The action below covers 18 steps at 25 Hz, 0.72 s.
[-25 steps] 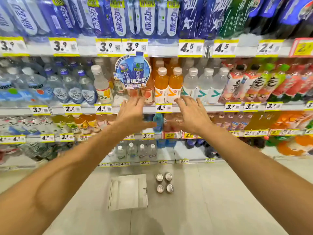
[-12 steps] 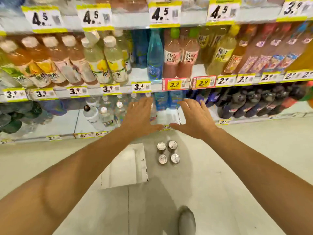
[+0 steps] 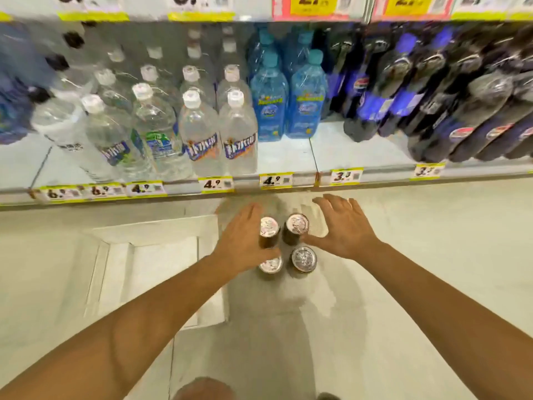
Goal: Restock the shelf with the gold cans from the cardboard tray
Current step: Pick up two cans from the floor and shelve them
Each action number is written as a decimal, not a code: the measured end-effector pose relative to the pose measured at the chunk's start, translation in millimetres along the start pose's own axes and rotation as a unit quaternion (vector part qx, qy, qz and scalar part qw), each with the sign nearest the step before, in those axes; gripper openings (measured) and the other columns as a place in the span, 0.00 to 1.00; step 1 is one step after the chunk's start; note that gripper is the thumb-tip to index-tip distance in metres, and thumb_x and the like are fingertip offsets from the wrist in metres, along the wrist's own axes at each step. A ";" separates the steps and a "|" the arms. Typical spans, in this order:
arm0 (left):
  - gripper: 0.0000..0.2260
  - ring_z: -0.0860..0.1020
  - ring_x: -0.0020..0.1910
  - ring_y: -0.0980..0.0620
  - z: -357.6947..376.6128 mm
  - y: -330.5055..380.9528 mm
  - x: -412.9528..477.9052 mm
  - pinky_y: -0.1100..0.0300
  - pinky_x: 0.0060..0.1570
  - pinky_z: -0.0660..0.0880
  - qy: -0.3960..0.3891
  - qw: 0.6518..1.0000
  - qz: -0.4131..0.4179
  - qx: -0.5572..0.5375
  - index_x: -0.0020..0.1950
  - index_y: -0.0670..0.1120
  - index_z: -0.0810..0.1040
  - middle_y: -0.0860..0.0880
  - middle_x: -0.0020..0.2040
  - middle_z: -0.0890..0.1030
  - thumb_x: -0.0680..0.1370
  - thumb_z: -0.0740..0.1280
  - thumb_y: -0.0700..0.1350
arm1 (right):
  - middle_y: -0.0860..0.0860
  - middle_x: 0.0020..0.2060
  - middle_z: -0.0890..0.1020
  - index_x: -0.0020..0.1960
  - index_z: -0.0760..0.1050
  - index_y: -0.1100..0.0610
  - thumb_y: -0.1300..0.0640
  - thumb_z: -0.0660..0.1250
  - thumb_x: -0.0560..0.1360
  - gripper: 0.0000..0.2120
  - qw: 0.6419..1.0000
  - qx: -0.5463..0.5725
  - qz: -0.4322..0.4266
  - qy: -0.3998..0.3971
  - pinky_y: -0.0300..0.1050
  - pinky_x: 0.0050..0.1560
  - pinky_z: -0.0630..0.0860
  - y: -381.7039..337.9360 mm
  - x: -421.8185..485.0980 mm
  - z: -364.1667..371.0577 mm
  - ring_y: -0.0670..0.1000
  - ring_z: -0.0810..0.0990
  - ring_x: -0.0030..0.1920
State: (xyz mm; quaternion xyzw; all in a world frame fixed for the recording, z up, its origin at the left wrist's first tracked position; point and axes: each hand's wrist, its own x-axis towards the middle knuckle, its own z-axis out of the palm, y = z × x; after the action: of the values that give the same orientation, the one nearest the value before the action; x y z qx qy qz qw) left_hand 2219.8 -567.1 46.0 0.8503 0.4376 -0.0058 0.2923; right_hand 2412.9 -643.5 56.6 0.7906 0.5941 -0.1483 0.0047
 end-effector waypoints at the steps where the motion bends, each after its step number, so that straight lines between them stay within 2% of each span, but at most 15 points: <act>1: 0.46 0.56 0.76 0.46 25.4 -8.8 2.8 0.54 0.73 0.57 -0.008 1.000 -0.010 -0.026 0.76 0.43 0.51 0.44 0.76 0.57 0.67 0.74 0.54 | 0.53 0.74 0.62 0.72 0.58 0.51 0.30 0.63 0.64 0.43 1.000 0.007 0.005 -0.012 0.55 0.74 0.54 6.9 1.1 22.2 0.54 0.60 0.74; 5: 0.48 0.61 0.72 0.46 102.6 -23.0 -3.4 0.54 0.69 0.63 0.024 0.989 -0.053 -0.138 0.75 0.45 0.52 0.46 0.73 0.62 0.64 0.76 0.51 | 0.51 0.73 0.65 0.72 0.58 0.53 0.34 0.69 0.63 0.44 0.998 0.048 0.014 -0.047 0.52 0.72 0.59 24.7 -5.0 88.4 0.54 0.63 0.72; 8: 0.50 0.58 0.74 0.49 136.4 -30.5 -6.5 0.53 0.69 0.63 0.073 0.966 -0.128 -0.214 0.75 0.47 0.51 0.49 0.74 0.60 0.61 0.78 0.49 | 0.49 0.71 0.68 0.71 0.59 0.52 0.36 0.73 0.61 0.46 0.991 0.108 0.021 -0.073 0.50 0.69 0.65 27.3 -5.5 122.4 0.53 0.66 0.70; 11: 0.54 0.64 0.73 0.48 161.4 -43.5 -1.6 0.53 0.69 0.65 0.089 0.941 -0.194 -0.265 0.75 0.47 0.52 0.47 0.74 0.65 0.58 0.81 0.48 | 0.47 0.63 0.75 0.67 0.61 0.49 0.42 0.77 0.59 0.43 0.978 0.194 0.034 -0.075 0.50 0.59 0.73 28.5 -2.8 149.4 0.53 0.73 0.64; 13: 0.50 0.70 0.67 0.48 170.8 -46.4 3.0 0.55 0.63 0.70 0.105 0.928 -0.200 -0.295 0.72 0.48 0.57 0.48 0.68 0.72 0.57 0.82 0.47 | 0.46 0.58 0.78 0.64 0.61 0.48 0.43 0.78 0.56 0.42 0.962 0.266 0.040 -0.048 0.51 0.54 0.76 27.0 -4.5 160.7 0.52 0.77 0.58; 15: 0.42 0.75 0.60 0.49 174.9 -44.6 8.4 0.59 0.55 0.71 0.124 0.921 -0.195 -0.313 0.64 0.49 0.63 0.50 0.59 0.76 0.56 0.82 0.45 | 0.44 0.53 0.78 0.62 0.63 0.50 0.44 0.78 0.53 0.43 0.939 0.338 0.051 -0.018 0.46 0.53 0.75 25.9 -4.3 169.2 0.51 0.78 0.55; 18: 0.35 0.76 0.53 0.51 176.3 -41.9 12.3 0.61 0.49 0.71 0.154 0.909 -0.183 -0.341 0.55 0.53 0.64 0.53 0.51 0.77 0.57 0.81 0.43 | 0.46 0.52 0.78 0.60 0.65 0.50 0.54 0.82 0.54 0.40 0.911 0.406 0.067 0.013 0.40 0.55 0.73 25.6 0.4 179.5 0.50 0.78 0.56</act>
State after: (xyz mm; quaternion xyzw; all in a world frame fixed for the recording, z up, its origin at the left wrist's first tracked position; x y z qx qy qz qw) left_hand 2239.4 -627.9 -124.1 0.5936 0.6008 0.2217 0.4874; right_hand 2396.0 -683.6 -119.4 0.7644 0.4281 -0.3655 -0.3145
